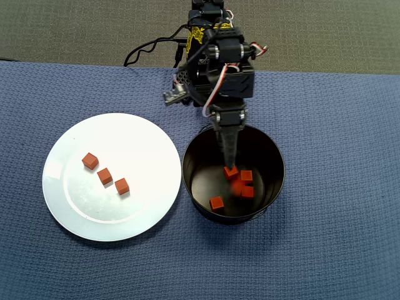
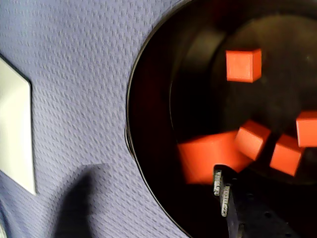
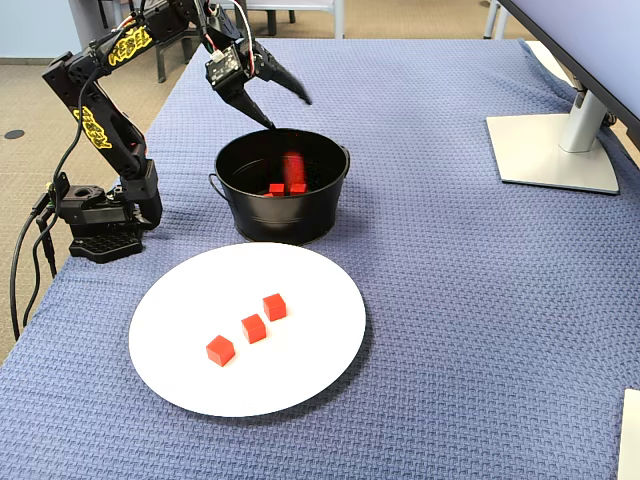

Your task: Pick up the red cubes from the white plate and place them in the black recipient

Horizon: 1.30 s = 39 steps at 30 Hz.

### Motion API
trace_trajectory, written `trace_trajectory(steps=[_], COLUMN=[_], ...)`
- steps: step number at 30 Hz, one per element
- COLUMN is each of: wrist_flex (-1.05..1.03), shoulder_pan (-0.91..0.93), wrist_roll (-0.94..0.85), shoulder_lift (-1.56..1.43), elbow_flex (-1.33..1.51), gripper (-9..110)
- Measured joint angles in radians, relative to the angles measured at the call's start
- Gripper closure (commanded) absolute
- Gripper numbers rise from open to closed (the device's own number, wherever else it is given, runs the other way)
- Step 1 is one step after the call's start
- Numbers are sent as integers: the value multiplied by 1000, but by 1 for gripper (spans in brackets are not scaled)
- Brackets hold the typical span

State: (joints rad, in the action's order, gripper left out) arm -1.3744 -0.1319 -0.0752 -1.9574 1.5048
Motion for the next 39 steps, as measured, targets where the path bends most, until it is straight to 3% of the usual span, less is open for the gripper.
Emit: trace_trajectory(steps=[7,12,31,39], wrist_flex=[2,-15,66,143], shoulder_pan=[325,529,704,735], wrist_roll=[-18,-149,-1063,-1140], shoulder_lift=[215,451,770,854], elbow_flex=[-179,-272,-235,-225], gripper=[70,70,71,72])
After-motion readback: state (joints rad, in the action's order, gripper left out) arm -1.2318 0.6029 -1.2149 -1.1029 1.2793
